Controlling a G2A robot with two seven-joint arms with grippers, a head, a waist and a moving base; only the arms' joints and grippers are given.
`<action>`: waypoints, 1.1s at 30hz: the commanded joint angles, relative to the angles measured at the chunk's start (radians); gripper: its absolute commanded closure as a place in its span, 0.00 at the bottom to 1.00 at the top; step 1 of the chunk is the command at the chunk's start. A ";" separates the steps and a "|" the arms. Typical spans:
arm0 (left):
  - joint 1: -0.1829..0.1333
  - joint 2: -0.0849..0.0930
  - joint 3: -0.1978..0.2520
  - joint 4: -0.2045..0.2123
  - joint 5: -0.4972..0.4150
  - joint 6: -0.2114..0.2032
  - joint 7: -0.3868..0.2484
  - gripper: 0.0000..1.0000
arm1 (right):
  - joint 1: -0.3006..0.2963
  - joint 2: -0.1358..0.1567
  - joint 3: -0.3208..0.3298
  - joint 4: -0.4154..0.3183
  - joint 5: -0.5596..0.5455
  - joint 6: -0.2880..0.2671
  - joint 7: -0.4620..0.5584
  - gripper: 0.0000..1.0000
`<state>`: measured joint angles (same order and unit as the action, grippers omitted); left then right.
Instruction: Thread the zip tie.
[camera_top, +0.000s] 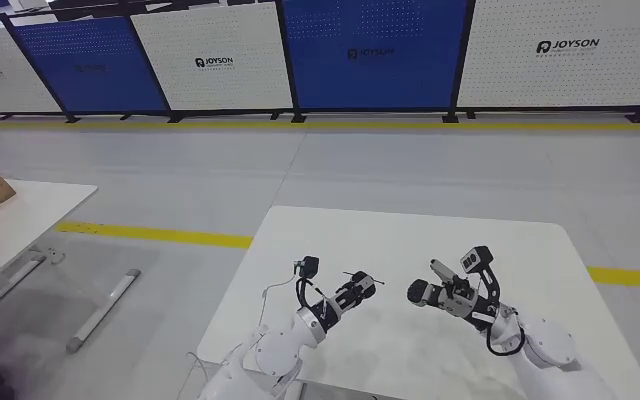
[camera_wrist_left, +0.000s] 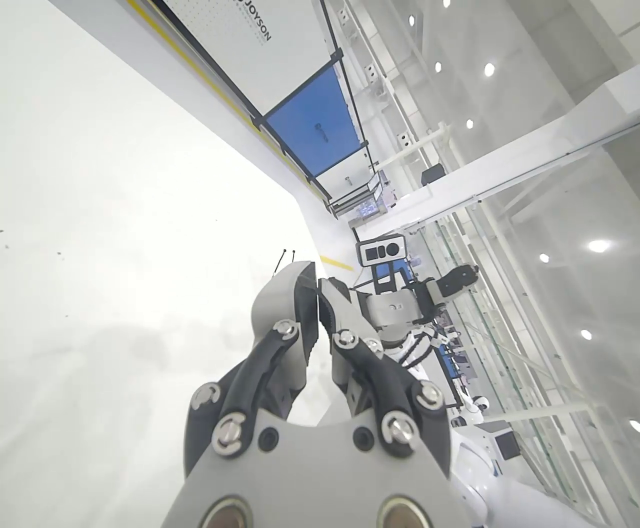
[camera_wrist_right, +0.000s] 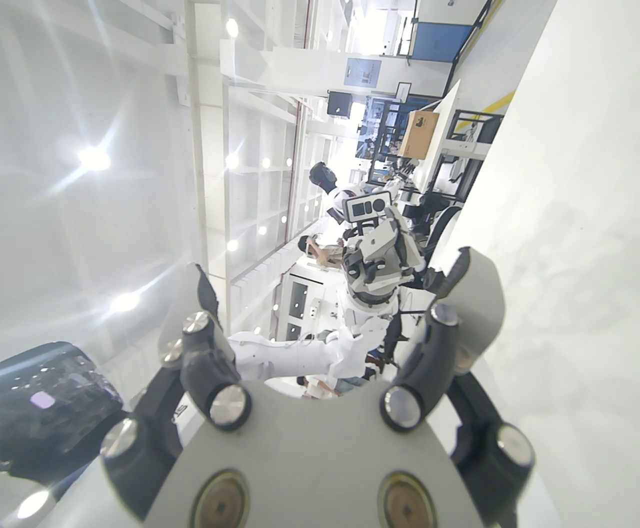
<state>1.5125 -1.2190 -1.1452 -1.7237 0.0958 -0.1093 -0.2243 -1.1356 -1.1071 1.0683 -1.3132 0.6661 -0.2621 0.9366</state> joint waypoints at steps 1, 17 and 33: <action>0.000 0.000 0.000 0.000 0.000 0.000 0.000 1.00 | 0.010 0.015 0.047 -0.021 -0.064 0.055 0.021 0.00; 0.000 0.000 0.000 0.000 0.000 0.000 0.000 1.00 | 0.091 0.078 0.166 -0.111 -0.420 0.375 0.158 0.00; 0.000 0.000 0.000 0.000 0.000 0.000 0.000 1.00 | 0.126 0.111 0.193 -0.284 -0.793 0.509 0.115 0.00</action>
<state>1.5125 -1.2190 -1.1452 -1.7237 0.0958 -0.1093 -0.2243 -1.0204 -0.9999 1.2663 -1.5749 -0.0616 0.2127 1.0314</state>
